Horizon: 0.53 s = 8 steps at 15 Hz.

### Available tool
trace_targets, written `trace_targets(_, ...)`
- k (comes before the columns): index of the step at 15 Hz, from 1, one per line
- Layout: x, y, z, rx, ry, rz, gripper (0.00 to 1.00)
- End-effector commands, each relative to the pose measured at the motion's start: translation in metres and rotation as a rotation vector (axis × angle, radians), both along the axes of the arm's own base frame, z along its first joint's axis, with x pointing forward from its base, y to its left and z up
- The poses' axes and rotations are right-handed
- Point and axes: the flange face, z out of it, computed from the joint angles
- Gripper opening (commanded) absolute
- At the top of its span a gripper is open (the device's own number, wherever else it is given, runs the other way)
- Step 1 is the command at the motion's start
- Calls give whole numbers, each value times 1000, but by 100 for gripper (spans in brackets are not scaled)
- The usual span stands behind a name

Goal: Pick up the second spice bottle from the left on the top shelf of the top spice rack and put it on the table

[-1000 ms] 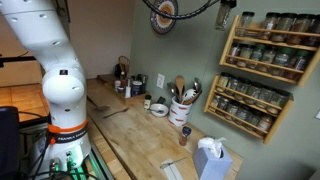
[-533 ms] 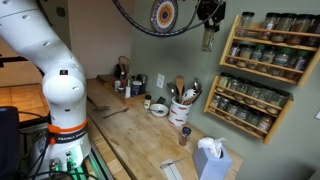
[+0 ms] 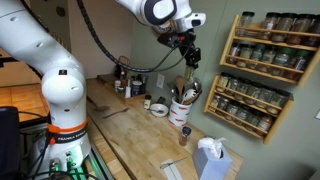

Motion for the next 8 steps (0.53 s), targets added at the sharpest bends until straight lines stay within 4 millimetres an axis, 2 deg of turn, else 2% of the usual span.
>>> trace_targets(1, -22, 26, -78, 12, -5, -67, 31)
trace_targets(3, -26, 37, -116, 28, 4, -92, 31)
trace_targets(4, 2, 32, -111, 40, 10, -101, 31)
trace_targets(5, 0, 36, -124, 48, 12, -110, 31)
trace_targets(8, 14, 39, -139, 33, 7, -121, 31)
